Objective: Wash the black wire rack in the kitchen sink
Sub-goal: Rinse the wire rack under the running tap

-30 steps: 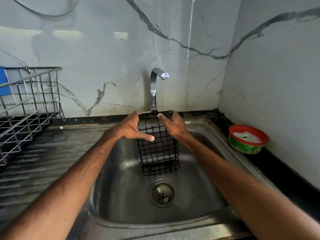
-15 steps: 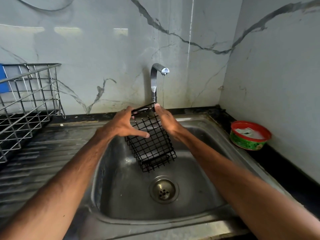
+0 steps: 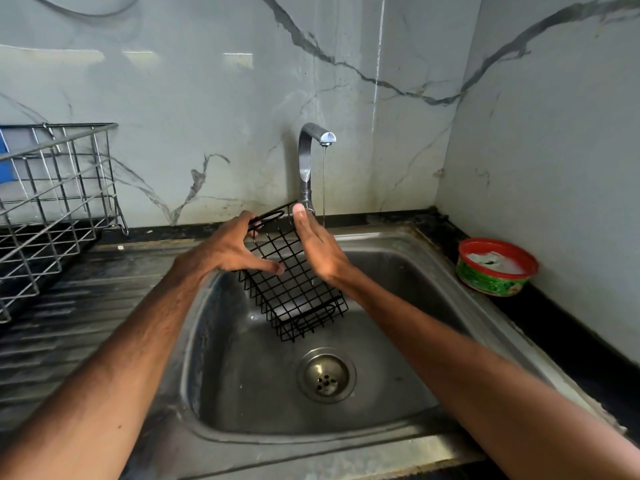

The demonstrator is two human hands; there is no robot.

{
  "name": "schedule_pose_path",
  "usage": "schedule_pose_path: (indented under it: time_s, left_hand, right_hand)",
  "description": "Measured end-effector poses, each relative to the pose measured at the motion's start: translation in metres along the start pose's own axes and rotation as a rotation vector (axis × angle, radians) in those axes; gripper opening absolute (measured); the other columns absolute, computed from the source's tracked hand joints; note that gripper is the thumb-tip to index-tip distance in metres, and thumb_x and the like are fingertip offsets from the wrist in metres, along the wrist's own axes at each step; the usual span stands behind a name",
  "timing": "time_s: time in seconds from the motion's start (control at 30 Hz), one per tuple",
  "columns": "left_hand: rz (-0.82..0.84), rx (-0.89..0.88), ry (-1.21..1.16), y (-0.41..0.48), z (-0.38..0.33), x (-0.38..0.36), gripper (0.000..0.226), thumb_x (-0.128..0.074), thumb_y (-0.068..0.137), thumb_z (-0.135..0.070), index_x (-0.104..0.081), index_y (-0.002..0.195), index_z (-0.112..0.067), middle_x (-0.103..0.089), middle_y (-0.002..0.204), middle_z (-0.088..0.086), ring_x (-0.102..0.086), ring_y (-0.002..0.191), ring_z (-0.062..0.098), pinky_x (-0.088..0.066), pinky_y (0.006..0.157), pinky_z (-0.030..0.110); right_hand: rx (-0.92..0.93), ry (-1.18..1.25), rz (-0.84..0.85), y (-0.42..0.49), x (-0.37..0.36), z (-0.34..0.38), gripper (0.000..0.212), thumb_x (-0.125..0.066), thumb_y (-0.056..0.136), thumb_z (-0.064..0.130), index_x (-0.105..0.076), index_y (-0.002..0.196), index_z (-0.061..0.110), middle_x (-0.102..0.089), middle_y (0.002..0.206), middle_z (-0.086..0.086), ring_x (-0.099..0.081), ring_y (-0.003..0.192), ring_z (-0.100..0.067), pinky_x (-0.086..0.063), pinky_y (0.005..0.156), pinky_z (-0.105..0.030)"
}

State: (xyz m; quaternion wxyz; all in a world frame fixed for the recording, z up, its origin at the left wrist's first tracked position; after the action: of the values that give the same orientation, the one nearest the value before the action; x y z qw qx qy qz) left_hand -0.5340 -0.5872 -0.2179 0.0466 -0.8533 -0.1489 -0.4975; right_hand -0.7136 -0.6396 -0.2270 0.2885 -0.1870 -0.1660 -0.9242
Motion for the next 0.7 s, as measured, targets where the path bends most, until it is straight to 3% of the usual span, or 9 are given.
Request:
schedule_pose_path:
  time_s: [0.1,0.17,0.3,0.4,0.47,0.57,0.7]
  left_hand:
    - [-0.013,-0.003,0.02,-0.001,-0.003,-0.001,0.141,-0.09,0.038,-0.07,-0.029,0.153,-0.016,-0.052,0.142,0.006,-0.052,0.125,0.022,-0.048,0.104,0.043]
    - [-0.019,-0.021,0.031,-0.001,-0.006,-0.002,0.137,-0.09,0.04,-0.07,-0.03,0.151,-0.016,-0.053,0.138,0.005,-0.053,0.12,0.02,-0.05,0.099,0.04]
    - [-0.029,-0.053,0.07,-0.001,-0.016,-0.004,0.139,-0.087,0.039,-0.076,-0.031,0.15,-0.014,-0.053,0.136,0.006,-0.054,0.113,0.017,-0.052,0.098,0.039]
    - [-0.04,-0.066,0.103,-0.002,-0.022,-0.006,0.142,-0.084,0.039,-0.079,-0.029,0.152,-0.012,-0.049,0.145,0.01,-0.053,0.116,0.017,-0.051,0.1,0.038]
    - [-0.035,-0.066,0.118,-0.002,-0.023,-0.005,0.142,-0.083,0.041,-0.08,-0.028,0.152,-0.009,-0.046,0.15,0.013,-0.055,0.124,0.022,-0.05,0.102,0.038]
    - [-0.013,-0.079,0.115,-0.003,-0.025,-0.005,0.139,-0.08,0.046,-0.081,-0.029,0.153,-0.01,-0.043,0.155,0.013,-0.054,0.131,0.026,-0.048,0.107,0.041]
    - [0.048,-0.138,0.097,-0.004,-0.039,-0.008,0.134,-0.076,0.052,-0.085,-0.029,0.154,-0.011,-0.043,0.157,0.007,-0.048,0.138,0.027,-0.043,0.114,0.048]
  right_hand:
    - [-0.037,-0.01,0.009,-0.01,0.001,-0.014,0.076,-0.012,0.098,0.07,-0.005,0.161,0.028,-0.006,0.168,-0.001,-0.011,0.154,-0.023,-0.01,0.122,-0.047]
    - [-0.145,-0.021,0.023,-0.017,0.004,-0.028,0.075,-0.009,0.097,0.072,-0.014,0.16,0.031,-0.015,0.167,-0.004,-0.017,0.152,-0.029,-0.014,0.12,-0.053]
    - [-0.348,-0.074,0.042,-0.021,0.011,-0.04,0.106,-0.001,0.08,0.09,-0.029,0.157,0.024,-0.028,0.162,-0.016,-0.031,0.147,-0.037,-0.021,0.117,-0.058]
    - [-0.37,-0.077,0.039,-0.023,0.017,-0.036,0.108,-0.004,0.081,0.088,-0.032,0.156,0.016,-0.03,0.16,-0.018,-0.032,0.146,-0.036,-0.023,0.118,-0.056]
    - [-0.336,-0.035,-0.008,-0.023,0.024,-0.032,0.098,-0.017,0.09,0.081,-0.038,0.152,0.008,-0.038,0.156,-0.018,-0.04,0.142,-0.034,-0.032,0.113,-0.047]
    - [-0.246,-0.009,-0.1,-0.02,0.034,-0.026,0.071,-0.035,0.1,0.063,-0.049,0.141,0.006,-0.053,0.142,-0.016,-0.053,0.122,-0.029,-0.039,0.09,-0.035]
    - [-0.218,-0.096,-0.1,-0.018,0.04,-0.031,0.046,-0.038,0.107,0.041,-0.061,0.118,0.002,-0.063,0.108,-0.014,-0.06,0.099,-0.026,-0.047,0.084,-0.038]
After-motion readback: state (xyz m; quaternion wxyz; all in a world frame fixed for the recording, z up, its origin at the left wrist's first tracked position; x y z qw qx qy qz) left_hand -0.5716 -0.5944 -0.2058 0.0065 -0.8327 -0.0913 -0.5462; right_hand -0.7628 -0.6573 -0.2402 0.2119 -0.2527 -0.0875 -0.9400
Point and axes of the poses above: each hand's wrist, its own y-axis towards the middle knuckle, its own x-axis out of the back of the hand, z = x × y, the point moved 4 cm from there along y, towards the middle knuckle
